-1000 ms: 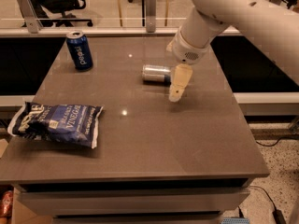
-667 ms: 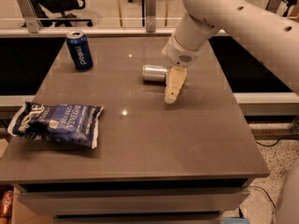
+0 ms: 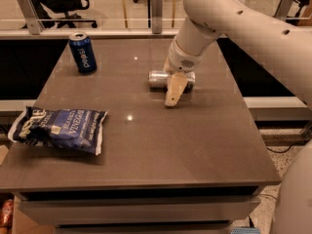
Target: Pick redbull can
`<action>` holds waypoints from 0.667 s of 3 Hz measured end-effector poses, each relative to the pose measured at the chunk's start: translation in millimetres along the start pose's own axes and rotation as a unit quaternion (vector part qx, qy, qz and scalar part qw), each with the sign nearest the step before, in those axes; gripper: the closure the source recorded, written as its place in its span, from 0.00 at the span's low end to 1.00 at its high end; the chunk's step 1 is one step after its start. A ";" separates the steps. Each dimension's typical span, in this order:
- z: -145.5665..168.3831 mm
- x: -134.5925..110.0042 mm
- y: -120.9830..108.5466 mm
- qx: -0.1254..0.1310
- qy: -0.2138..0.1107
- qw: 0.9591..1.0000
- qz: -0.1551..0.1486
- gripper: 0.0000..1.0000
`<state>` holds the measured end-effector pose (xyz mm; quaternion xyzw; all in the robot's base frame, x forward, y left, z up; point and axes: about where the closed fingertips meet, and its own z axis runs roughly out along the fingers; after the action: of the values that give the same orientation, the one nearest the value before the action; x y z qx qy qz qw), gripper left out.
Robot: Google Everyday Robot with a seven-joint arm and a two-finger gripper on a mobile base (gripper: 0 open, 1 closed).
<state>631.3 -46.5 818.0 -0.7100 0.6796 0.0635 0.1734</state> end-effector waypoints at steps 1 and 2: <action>-2.7 -1.0 -0.5 0.000 0.000 1.000 0.000 0.62; -7.4 -2.7 -1.3 0.000 0.000 1.000 0.000 0.87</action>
Offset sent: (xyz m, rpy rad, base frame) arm 0.0054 0.0030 0.0080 -0.0013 0.0038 0.0173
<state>631.3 -46.5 825.9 -0.7101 0.6795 0.0635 0.1733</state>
